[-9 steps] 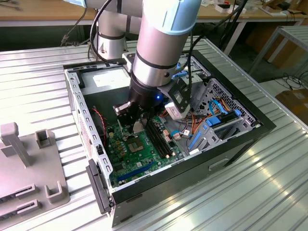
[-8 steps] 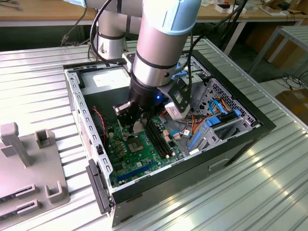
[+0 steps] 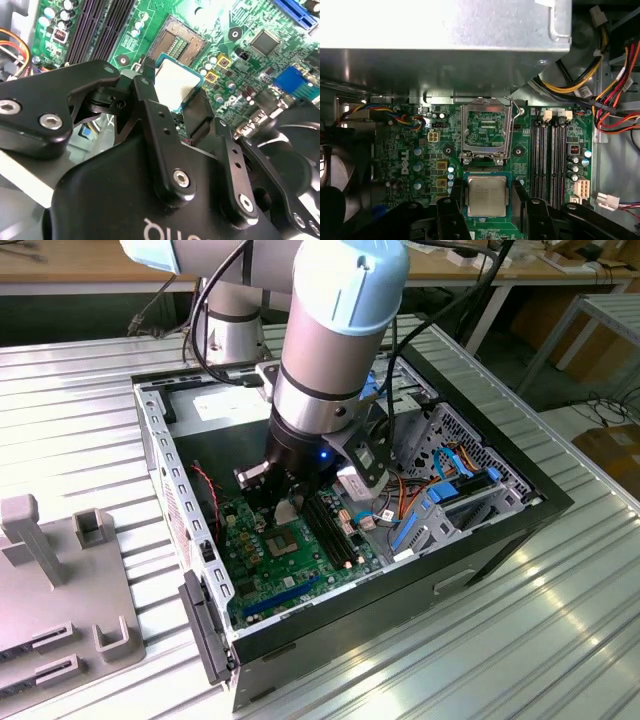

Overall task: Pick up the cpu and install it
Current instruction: 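Place the cpu into insertion slot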

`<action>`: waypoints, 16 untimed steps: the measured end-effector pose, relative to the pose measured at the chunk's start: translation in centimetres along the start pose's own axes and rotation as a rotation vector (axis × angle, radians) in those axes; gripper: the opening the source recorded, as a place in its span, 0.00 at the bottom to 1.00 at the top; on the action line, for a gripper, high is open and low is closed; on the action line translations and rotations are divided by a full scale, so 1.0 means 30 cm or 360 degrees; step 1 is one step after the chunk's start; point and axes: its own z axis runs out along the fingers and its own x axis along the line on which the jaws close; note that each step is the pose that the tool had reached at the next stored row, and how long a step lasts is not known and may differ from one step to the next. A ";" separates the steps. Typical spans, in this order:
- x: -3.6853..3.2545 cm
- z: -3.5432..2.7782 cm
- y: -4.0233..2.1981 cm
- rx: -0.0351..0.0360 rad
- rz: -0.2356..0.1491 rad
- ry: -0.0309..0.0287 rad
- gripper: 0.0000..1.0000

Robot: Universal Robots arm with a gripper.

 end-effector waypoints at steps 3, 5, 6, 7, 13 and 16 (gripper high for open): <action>-0.001 0.028 -0.001 0.0000 0.0013 -0.00005 0.47; -0.001 0.050 -0.002 0.0000 0.0017 -0.00005 0.47; -0.001 0.059 -0.003 0.0000 0.0018 -0.00007 0.47; -0.001 0.065 -0.004 0.0000 0.0019 -0.00007 0.47; -0.001 0.106 -0.013 0.0000 0.0018 0.00003 0.47; -0.001 0.124 -0.019 0.0000 0.0018 0.00005 0.47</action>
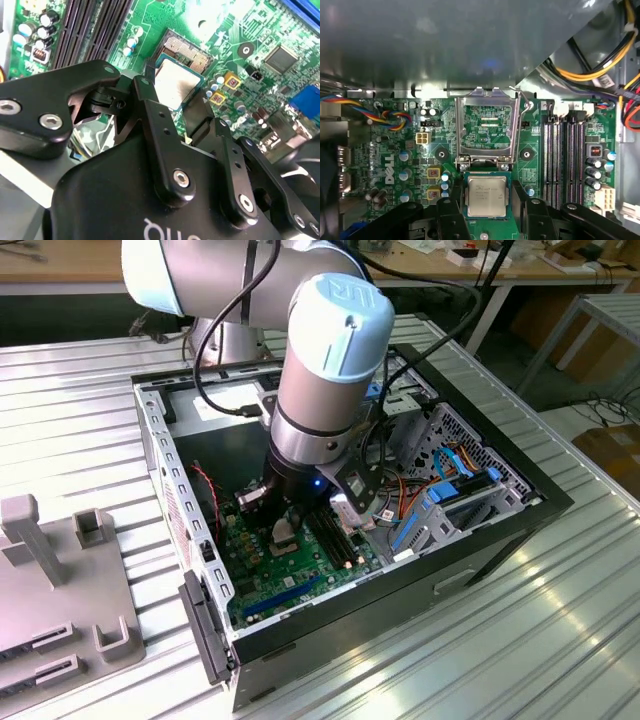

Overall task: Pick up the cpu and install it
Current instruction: 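Place the cpu into insertion slot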

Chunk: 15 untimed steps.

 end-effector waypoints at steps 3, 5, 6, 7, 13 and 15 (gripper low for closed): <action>0.000 0.009 -0.005 0.0000 -0.0004 0.00002 0.47; 0.000 0.010 -0.009 0.0000 -0.0005 0.00003 0.47; 0.000 0.010 -0.012 0.0001 -0.0005 0.00004 0.47; 0.000 0.011 -0.014 0.0000 -0.0005 0.00004 0.47; 0.000 0.017 -0.020 0.0001 -0.0021 0.00009 0.47; 0.001 0.019 -0.020 0.0000 -0.0024 0.00010 0.47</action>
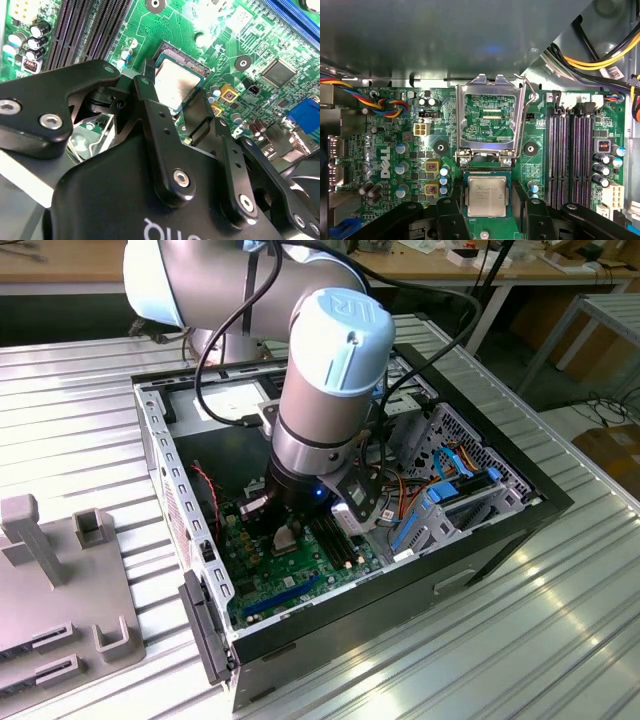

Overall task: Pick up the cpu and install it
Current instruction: 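Place the cpu into insertion slot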

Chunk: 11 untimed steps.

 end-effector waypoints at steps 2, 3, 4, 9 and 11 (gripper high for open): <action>0.000 0.001 0.000 0.0000 0.0000 0.00002 0.47; 0.001 0.002 0.000 0.0000 0.0000 0.00006 0.47; 0.002 0.004 0.000 0.0000 0.0000 0.00011 0.47; 0.003 0.008 0.000 0.0000 0.0000 0.00016 0.47; 0.003 0.008 0.000 0.0000 0.0000 0.00015 0.47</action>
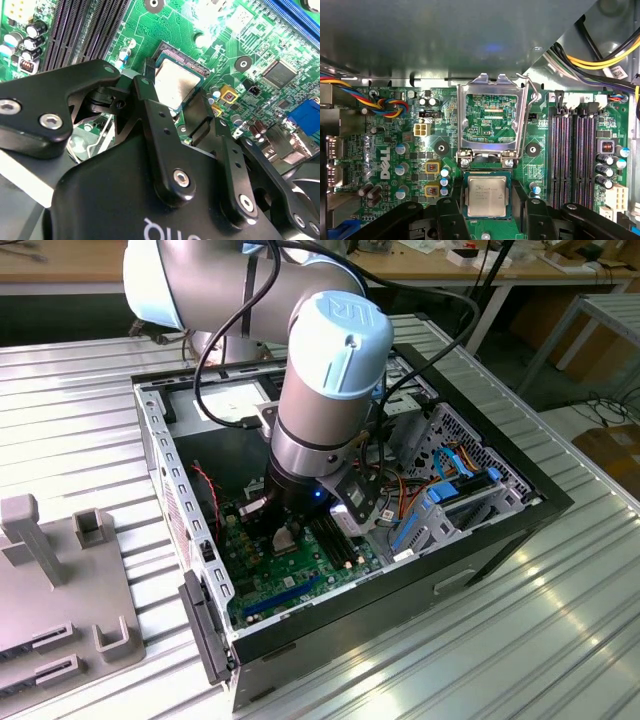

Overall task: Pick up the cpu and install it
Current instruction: 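Place the cpu into insertion slot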

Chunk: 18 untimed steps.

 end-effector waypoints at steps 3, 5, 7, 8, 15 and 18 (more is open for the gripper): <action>0.000 0.001 0.000 0.0000 0.0000 0.00000 0.47; 0.000 0.002 0.000 0.0000 0.0000 0.00000 0.47; 0.000 0.002 0.000 0.0000 0.0000 0.00000 0.47; 0.000 0.002 0.000 0.0000 0.0000 -0.00001 0.47; -0.001 0.001 -0.001 0.0000 0.0002 0.00000 0.47; -0.001 0.001 -0.001 0.0000 0.0002 0.00000 0.47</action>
